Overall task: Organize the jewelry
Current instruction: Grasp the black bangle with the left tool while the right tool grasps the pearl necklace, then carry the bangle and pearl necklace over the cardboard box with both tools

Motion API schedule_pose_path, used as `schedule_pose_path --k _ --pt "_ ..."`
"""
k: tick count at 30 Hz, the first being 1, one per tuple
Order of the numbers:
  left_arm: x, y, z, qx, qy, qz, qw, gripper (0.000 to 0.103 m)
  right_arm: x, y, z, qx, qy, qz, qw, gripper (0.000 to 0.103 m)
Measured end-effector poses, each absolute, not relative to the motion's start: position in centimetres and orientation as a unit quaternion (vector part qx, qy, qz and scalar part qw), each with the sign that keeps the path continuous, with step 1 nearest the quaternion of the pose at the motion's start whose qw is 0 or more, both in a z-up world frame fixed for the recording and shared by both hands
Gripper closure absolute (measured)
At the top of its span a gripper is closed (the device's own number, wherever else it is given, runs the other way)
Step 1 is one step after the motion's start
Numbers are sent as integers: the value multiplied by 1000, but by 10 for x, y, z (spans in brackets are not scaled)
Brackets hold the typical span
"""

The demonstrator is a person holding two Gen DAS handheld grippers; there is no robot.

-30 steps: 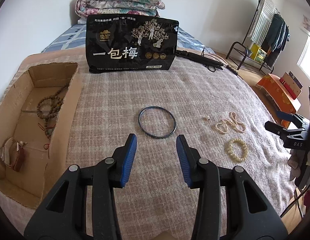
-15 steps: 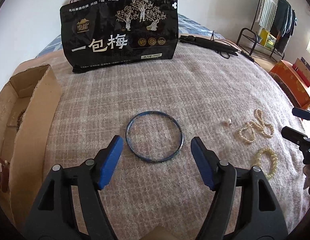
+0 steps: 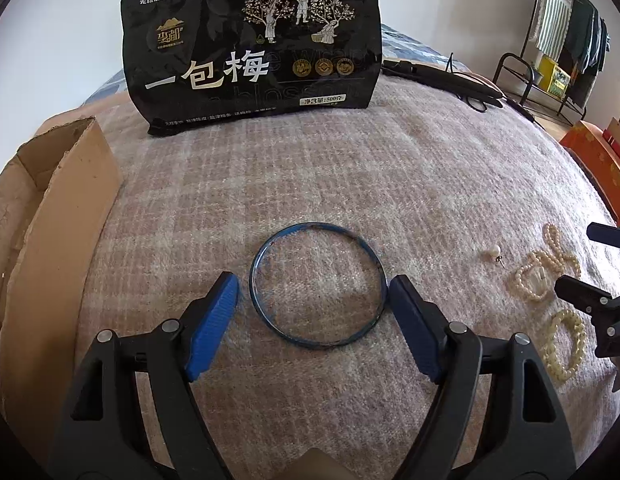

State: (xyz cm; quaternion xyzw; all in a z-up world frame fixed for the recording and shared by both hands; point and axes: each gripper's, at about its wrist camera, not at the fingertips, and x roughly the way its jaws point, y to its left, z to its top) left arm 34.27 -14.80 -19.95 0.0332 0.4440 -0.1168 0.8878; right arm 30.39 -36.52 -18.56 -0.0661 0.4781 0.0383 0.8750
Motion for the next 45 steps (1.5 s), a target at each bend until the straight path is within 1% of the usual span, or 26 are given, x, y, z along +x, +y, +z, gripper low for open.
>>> schedule_pose_path --k 3,7,9,11,12,13,14,15,16,17,18,19,20,23,24,33,45 --pt "347 -144 -201 21 449 -118 886 21 312 -362 -192 -65 492 44 867 1" --pt "349 -139 -202 6 452 -125 883 21 315 -362 -195 -53 498 56 864 8" --pt "350 -137 -202 -1 453 -128 882 21 315 -365 -195 -42 498 64 864 14" --pt "351 -136 -203 -3 454 -129 882 21 315 -365 -194 -38 499 69 863 23" --pt "351 -136 -202 -1 453 -129 882 21 314 -365 -194 -38 498 70 864 26" --pt "350 -137 -202 1 453 -128 882 22 313 -365 -193 -37 497 74 864 32" --pt "350 -138 -202 3 452 -127 883 23 313 -365 -192 -36 496 75 864 41" --pt "350 -138 -202 4 451 -126 884 27 312 -365 -192 -37 496 75 864 44" --pt "349 -137 -202 4 450 -122 885 29 312 -365 -191 -36 495 78 864 51" --pt "349 -137 -202 3 449 -123 885 29 312 -365 -191 -36 494 80 865 60" --pt "349 -137 -201 3 449 -123 885 29 311 -364 -190 -37 493 80 865 63" --pt "348 -137 -201 3 448 -123 885 30 310 -364 -190 -37 492 82 866 69" --pt "348 -137 -201 3 448 -124 885 30 310 -363 -190 -36 492 87 866 76" --pt "348 -136 -200 2 446 -127 886 30 310 -360 -189 -37 489 90 867 93" --pt "347 -136 -200 2 445 -128 886 30 310 -360 -188 -32 488 92 867 96" --pt "340 -136 -191 7 437 -133 890 30 303 -374 -178 16 477 102 873 99" --pt "316 -135 -154 9 412 -147 899 30 284 -379 -124 26 441 100 892 100"
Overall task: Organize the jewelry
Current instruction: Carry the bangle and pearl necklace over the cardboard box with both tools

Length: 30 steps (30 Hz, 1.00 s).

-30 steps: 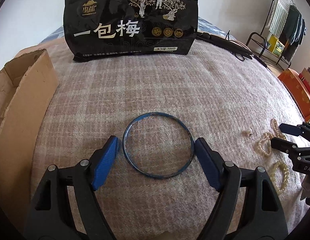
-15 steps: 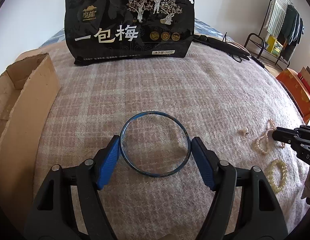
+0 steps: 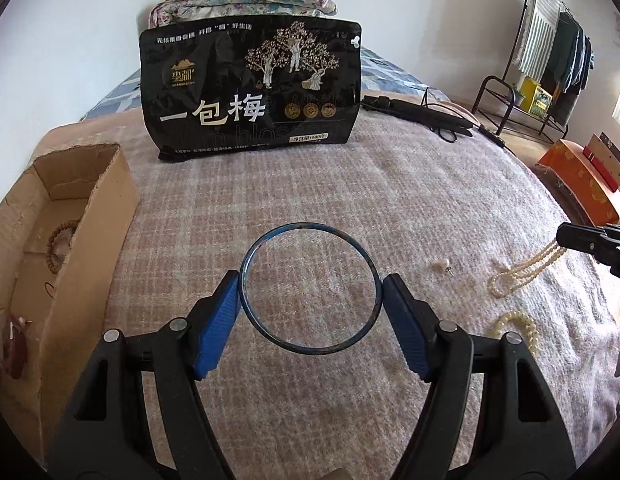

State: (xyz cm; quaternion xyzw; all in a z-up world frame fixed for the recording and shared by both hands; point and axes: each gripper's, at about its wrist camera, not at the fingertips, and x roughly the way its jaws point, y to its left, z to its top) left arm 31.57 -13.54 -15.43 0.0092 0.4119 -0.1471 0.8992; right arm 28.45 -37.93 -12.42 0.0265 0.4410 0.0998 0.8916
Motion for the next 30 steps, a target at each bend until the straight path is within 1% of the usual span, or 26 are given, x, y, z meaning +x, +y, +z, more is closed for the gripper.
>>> schedule_pose_path --k 16,23,30 --pt "271 -107 -98 2 376 -141 916 30 255 -361 -40 14 386 110 916 100" --pt "260 -75 -82 -2 365 -126 922 30 246 -338 -16 16 368 130 921 100" --pt "263 -27 -71 -16 360 -103 927 30 242 -286 6 -2 350 169 921 100"
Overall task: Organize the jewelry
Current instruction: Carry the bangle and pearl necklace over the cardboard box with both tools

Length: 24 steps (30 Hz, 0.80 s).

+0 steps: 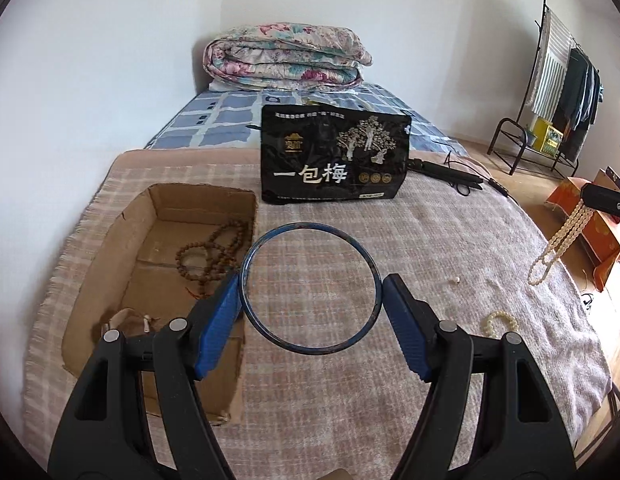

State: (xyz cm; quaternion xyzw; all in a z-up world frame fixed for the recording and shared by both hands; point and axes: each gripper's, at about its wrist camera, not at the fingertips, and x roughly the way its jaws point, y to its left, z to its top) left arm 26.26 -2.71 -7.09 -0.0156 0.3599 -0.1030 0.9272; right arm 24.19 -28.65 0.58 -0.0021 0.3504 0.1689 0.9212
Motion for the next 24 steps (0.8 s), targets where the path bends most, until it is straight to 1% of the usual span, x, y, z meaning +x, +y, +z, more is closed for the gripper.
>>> schedule_pose_path --k 11,24 --pt "273 36 -69 -12 354 -77 932 30 258 -191 18 -16 339 238 910 100" --pt "304 90 -80 -17 366 -68 928 30 284 -87 3 -10 352 309 884 100"
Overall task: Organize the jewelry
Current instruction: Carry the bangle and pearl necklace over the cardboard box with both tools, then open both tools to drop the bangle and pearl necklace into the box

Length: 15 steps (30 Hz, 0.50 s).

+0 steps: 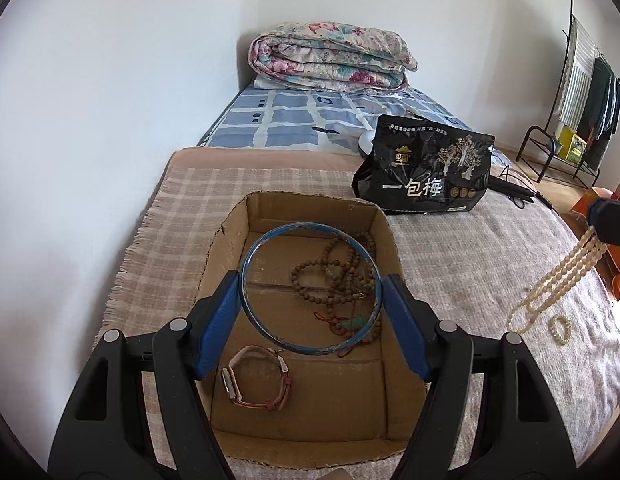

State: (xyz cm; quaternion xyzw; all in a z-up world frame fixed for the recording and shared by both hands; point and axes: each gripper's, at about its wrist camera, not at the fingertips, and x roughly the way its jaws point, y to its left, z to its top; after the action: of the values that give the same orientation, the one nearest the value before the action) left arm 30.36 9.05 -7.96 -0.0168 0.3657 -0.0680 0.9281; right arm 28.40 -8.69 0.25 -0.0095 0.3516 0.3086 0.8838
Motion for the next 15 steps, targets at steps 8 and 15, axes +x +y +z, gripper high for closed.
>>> schedule_pose_path --k 8,15 --pt "325 112 -96 -46 386 -70 919 30 295 -35 -22 -10 368 338 866 100" --pt "337 119 -108 -63 396 -69 913 30 304 -15 -49 -12 391 342 854 100"
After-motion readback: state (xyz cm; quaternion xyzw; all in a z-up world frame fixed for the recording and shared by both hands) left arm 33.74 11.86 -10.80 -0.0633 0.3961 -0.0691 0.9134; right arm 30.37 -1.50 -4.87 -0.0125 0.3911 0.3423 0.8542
